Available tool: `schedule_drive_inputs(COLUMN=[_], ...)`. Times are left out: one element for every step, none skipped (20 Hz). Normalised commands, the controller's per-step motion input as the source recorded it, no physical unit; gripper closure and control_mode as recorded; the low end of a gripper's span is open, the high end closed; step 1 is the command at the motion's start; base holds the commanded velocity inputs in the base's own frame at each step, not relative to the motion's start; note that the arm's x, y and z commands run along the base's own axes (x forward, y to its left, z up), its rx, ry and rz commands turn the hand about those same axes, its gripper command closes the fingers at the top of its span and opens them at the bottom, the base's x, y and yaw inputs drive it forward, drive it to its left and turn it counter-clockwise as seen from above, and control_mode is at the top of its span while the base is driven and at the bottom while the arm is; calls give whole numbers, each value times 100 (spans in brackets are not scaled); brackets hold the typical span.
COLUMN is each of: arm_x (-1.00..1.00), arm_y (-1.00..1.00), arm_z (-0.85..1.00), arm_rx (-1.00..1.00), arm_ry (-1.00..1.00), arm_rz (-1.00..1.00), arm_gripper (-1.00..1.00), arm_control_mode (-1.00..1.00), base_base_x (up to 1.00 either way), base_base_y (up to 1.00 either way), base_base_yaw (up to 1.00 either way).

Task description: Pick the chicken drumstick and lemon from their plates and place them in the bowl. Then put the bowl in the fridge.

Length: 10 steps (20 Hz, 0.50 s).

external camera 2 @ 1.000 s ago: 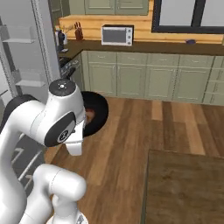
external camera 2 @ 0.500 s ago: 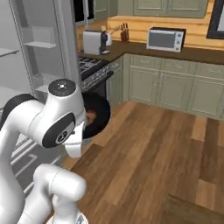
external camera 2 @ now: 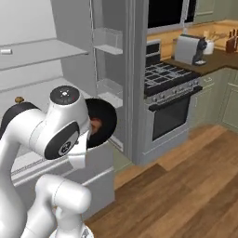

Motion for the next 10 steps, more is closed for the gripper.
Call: schedule_drive_inputs(arm_x=[0, 0, 0, 0, 0, 0, 0, 0, 0, 0], arm_y=[0, 0, 0, 0, 0, 0, 0, 0, 0, 0], arm_z=[0, 0, 0, 0, 0, 0, 0, 0, 0, 0], arm_rx=[0, 0, 0, 0, 0, 0, 0, 0, 0, 0], arm_ry=[0, 0, 0, 0, 0, 0, 0, 0, 0, 0], arm_rz=[0, 0, 0, 0, 0, 0, 0, 0, 0, 0], arm_gripper=[100, 100, 100, 100, 100, 100, 100, 100, 100, 100], arm_control_mode=[100, 100, 100, 100, 100, 100, 100, 100, 100, 100], base_base_x=[0, 0, 0, 0, 0, 38, 100, 100, 100, 100], base_base_y=[-44, -31, -31, -33, -34, -52, -70, -78, -79, -85], base_base_yaw=[83, 87, 87, 87, 87, 75, 56, 45, 45, 44])
